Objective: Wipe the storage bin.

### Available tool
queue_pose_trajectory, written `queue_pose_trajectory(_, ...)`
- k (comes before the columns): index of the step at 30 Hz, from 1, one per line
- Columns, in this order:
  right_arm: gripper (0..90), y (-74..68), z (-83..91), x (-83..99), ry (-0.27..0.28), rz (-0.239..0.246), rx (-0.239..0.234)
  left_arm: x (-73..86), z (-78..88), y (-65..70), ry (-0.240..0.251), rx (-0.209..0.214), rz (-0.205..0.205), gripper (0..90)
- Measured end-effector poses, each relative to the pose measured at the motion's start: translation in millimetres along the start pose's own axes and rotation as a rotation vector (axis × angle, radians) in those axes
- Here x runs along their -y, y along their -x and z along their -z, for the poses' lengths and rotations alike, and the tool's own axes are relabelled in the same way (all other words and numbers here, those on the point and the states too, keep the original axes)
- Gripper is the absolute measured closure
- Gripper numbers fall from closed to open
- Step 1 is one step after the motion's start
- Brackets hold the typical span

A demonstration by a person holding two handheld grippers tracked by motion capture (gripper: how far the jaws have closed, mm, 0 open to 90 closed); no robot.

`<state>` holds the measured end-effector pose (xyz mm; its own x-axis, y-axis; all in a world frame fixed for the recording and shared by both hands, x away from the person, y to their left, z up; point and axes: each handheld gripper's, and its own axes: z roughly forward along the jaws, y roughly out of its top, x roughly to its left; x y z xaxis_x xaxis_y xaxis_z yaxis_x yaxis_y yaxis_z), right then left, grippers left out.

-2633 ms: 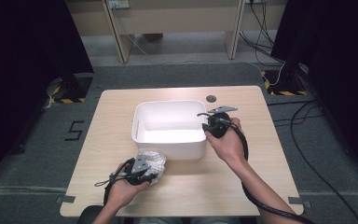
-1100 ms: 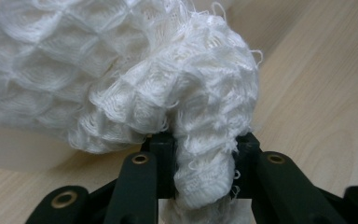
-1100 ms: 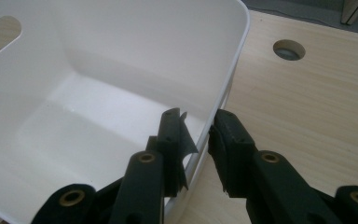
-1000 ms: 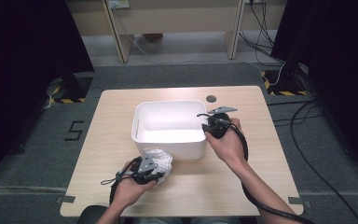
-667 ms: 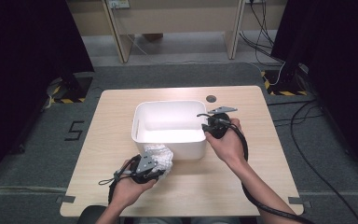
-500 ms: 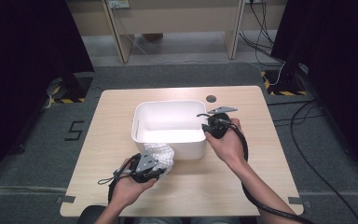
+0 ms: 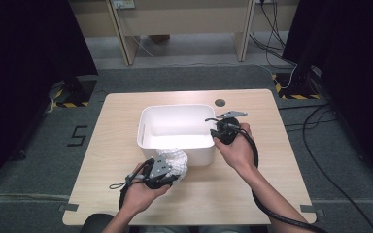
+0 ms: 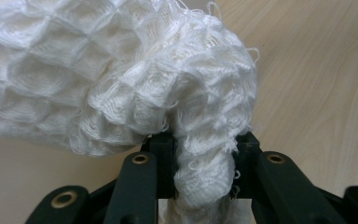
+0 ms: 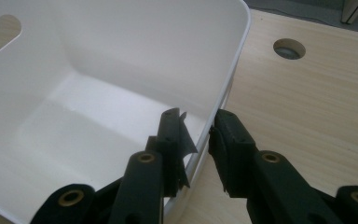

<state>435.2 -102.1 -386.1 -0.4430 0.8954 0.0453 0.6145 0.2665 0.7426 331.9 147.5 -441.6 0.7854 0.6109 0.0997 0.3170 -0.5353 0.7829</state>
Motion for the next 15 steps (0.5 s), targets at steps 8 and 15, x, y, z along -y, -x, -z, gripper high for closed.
queue_pose_trajectory(8, 73.1, -0.3, 0.2, 0.3, -0.002, -0.002, -0.003, -0.9, -4.1, 1.4, -0.004, 0.003, -0.003, 69.2)
queue_pose_trajectory(15, 73.1, -0.5, 0.3, 0.4, -0.001, -0.003, -0.002, 3.7, -9.3, 0.8, -0.014, 0.002, -0.002, 69.1)
